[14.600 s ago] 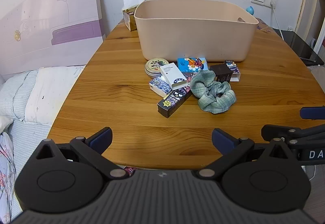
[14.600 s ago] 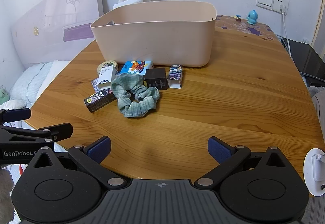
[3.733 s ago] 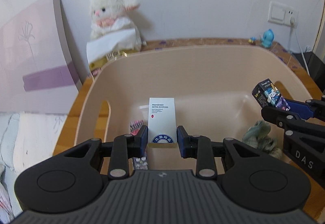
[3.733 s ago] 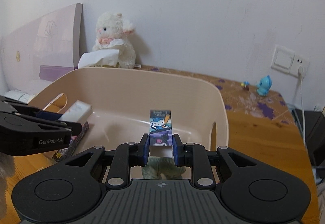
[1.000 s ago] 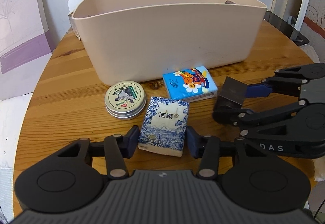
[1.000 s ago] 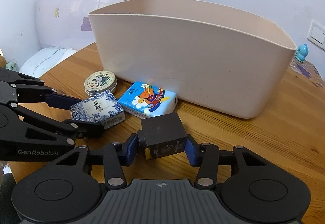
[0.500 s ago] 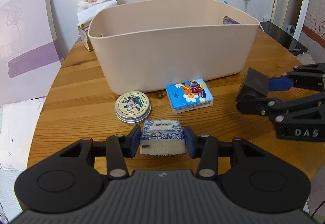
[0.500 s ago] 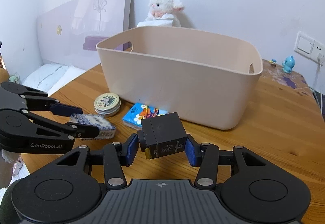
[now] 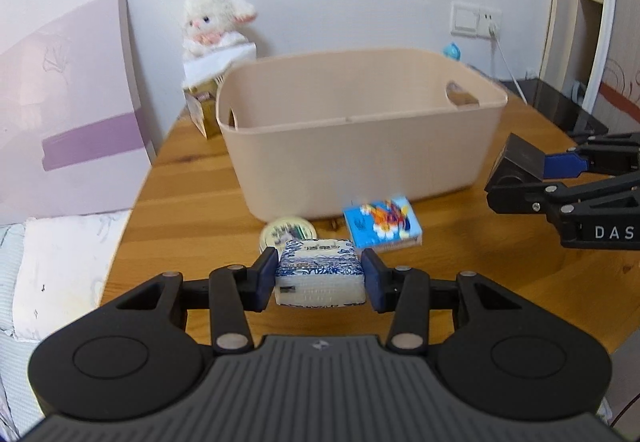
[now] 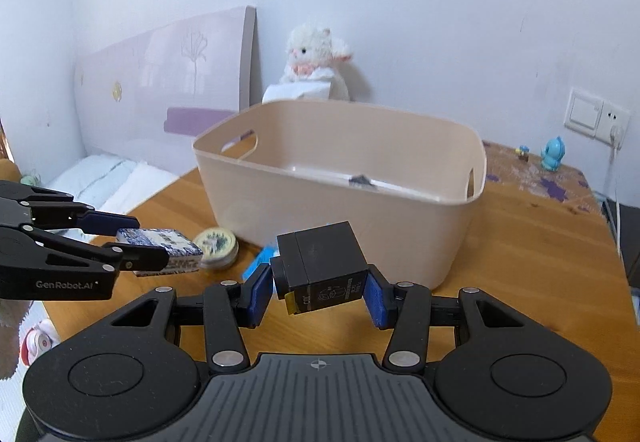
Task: Organize objects
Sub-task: 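Carry the tissue pack and black box into the basket and open both tools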
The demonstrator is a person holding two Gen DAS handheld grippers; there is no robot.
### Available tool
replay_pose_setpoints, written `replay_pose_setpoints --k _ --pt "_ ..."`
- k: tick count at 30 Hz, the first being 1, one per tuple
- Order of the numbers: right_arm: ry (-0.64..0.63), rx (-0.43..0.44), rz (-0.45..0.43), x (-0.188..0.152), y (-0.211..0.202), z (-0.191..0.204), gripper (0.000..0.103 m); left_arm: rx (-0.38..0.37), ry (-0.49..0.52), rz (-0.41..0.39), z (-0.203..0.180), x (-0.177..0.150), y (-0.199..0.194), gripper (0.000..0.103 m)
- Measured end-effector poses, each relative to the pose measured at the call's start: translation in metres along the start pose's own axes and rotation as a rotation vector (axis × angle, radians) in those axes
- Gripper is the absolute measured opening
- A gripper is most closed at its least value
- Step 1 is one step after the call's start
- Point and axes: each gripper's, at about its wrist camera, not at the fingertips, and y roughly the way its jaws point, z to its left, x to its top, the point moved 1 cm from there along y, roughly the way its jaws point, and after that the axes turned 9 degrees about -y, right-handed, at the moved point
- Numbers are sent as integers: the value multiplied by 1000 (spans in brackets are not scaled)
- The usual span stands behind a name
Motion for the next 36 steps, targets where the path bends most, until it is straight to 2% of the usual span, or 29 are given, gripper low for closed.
replay_pose_setpoints --k 11,16,19,27,33,36 --pt "33 -25 -100 43 -15 -21 46 4 25 -161 -8 55 -41 47" --pt "51 -48 -124 63 -7 -31 46 10 36 -183 -17 91 -28 47" --pt "69 -61 -130 71 2 -39 46 40 39 -187 -23 109 -9 47" --pt "76 -102 -95 83 40 -52 46 117 -6 -123 -27 139 65 47" --pt "67 -122 -18 77 84 -56 46 172 -42 -20 -16 131 121 47" --pt "70 -100 30 69 103 -55 46 180 -63 29 -10 123 142 47"
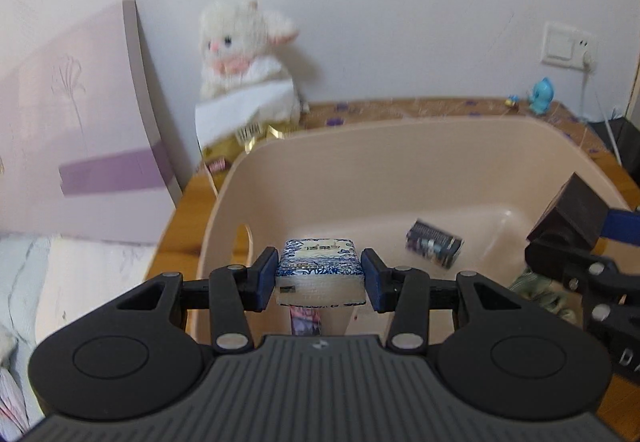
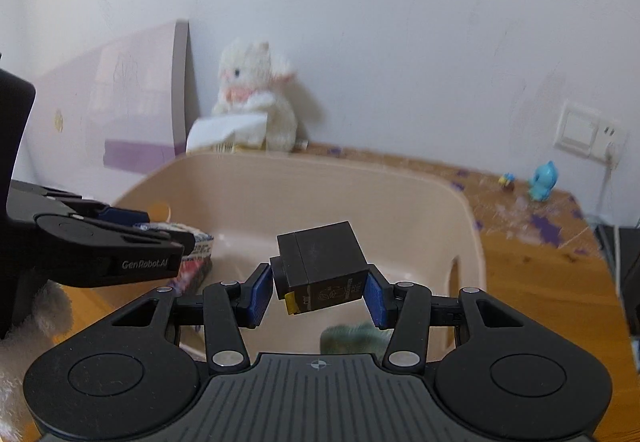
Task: Organize objects
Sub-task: 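Carry the tissue pack and black box into the basket and open both tools, then grasp the round tin with the left tool while the right tool grasps the blue cartoon tissue pack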
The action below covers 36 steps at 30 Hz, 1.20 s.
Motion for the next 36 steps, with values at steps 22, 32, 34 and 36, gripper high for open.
replay_pose_setpoints --k 22,32,34,36 --pt "48 15 -37 -11 -53 5 103 -16 13 -26 24 -21 -74 93" --pt "40 63 -8 -41 -72 28 103 -16 -5 -10 45 -54 -100 96" --pt "30 70 13 -50 -70 34 103 -12 -14 18 49 -63 -94 96" --pt "28 74 36 -57 -65 37 103 -3 -17 45 51 -73 -86 96"
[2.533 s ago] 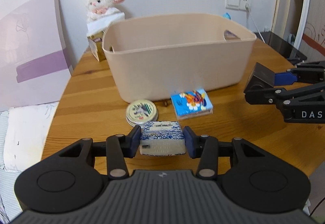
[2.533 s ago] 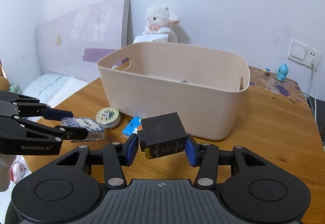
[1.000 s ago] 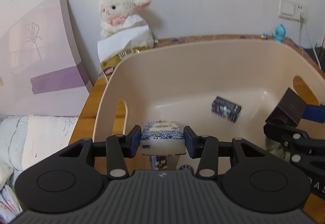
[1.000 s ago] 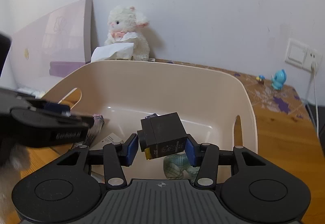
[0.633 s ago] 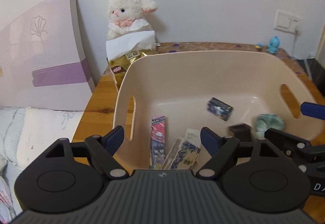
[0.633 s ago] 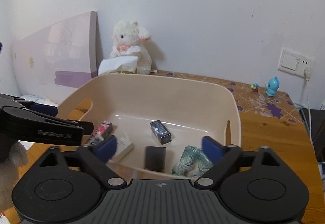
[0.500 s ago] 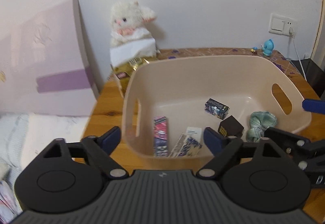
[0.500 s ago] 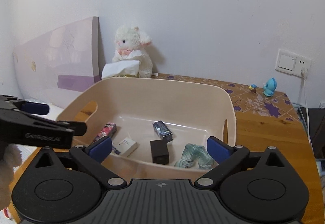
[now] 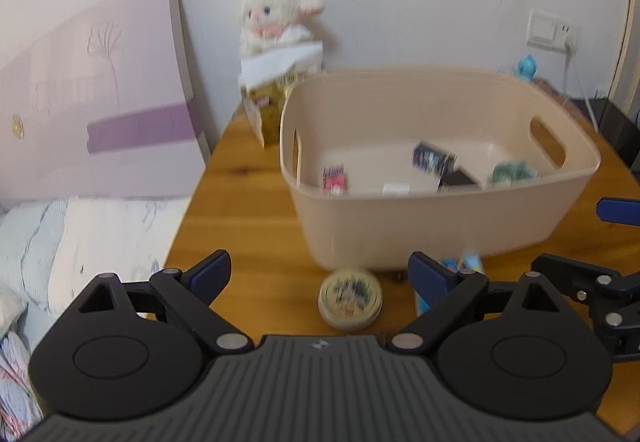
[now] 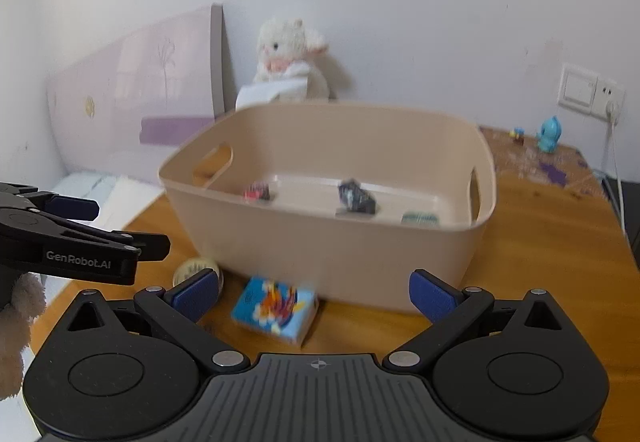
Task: Organize objects
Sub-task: 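Grasp the round tin with the left tool while the right tool grasps the blue cartoon tissue pack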
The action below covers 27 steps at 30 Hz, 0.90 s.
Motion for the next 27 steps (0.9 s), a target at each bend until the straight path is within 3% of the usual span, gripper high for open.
replay_pose_setpoints --k 14,27 --pt "36 25 152 -41 61 17 103 14 -60 131 18 -36 57 96" --pt "34 -8 165 -34 97 43 103 -70 -114 128 34 -32 73 96"
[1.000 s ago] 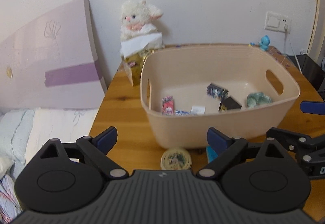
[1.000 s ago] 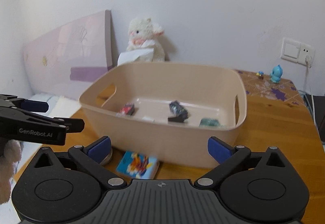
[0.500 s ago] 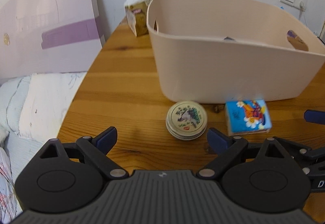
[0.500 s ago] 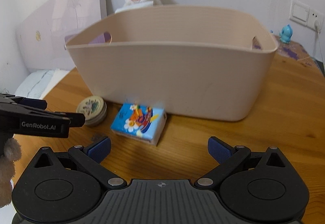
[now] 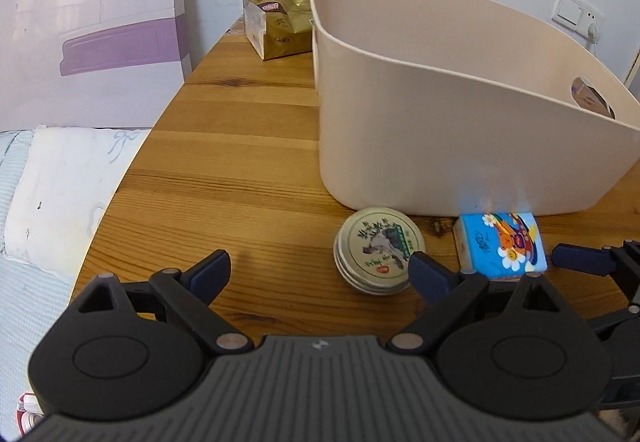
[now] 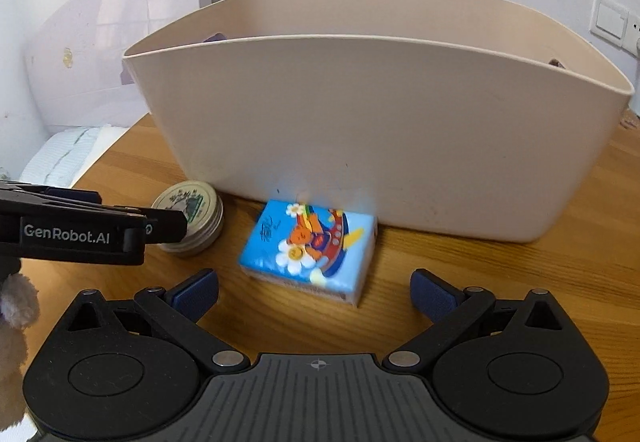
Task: Organize objects
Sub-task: 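Grasp the round tin with the left tool while the right tool grasps the blue cartoon tissue pack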
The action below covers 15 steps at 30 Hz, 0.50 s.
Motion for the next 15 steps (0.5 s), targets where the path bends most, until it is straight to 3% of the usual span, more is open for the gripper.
replay_pose_setpoints --k 15 --pt "30 -114 -39 -8 3 -19 103 -37 30 24 -15 1 9 96"
